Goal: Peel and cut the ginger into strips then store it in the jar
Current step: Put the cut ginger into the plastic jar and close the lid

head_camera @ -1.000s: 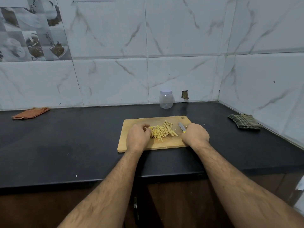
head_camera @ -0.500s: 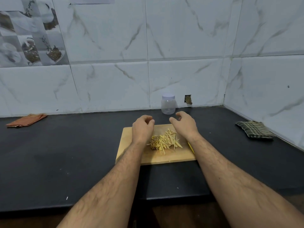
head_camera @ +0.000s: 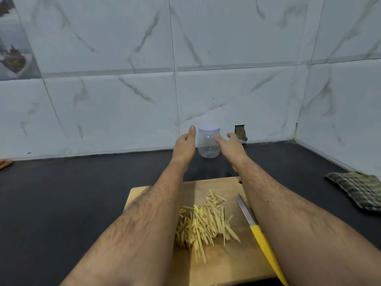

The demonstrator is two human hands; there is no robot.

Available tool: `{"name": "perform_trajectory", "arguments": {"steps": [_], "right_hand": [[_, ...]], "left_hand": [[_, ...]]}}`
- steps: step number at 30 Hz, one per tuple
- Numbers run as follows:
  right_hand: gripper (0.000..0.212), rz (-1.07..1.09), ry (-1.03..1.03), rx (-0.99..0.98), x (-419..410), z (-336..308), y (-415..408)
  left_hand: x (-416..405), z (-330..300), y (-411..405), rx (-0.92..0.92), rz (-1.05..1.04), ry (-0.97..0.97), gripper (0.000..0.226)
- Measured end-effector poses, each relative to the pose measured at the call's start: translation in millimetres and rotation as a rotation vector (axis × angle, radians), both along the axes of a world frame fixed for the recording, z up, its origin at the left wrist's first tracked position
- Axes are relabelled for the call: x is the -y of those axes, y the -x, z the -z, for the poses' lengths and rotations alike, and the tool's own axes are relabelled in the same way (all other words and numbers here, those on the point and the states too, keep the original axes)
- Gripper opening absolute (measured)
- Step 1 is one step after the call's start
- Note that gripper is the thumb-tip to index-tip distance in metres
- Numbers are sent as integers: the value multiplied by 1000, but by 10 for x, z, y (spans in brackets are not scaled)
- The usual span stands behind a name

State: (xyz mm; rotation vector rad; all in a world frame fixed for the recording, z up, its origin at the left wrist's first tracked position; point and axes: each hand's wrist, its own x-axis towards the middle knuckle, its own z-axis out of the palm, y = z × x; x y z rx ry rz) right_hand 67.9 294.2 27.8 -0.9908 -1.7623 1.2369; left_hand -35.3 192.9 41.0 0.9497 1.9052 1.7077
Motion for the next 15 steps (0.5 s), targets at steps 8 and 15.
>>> {"name": "perform_trajectory", "arguments": {"steps": [8, 15], "right_hand": [[74, -117, 37, 87, -529, 32, 333], [67, -186, -56, 98, -480, 79, 332]], "left_hand": [[-536, -72, 123, 48, 162, 111, 78], [-511, -23, 216, 19, 152, 86, 90]]}}
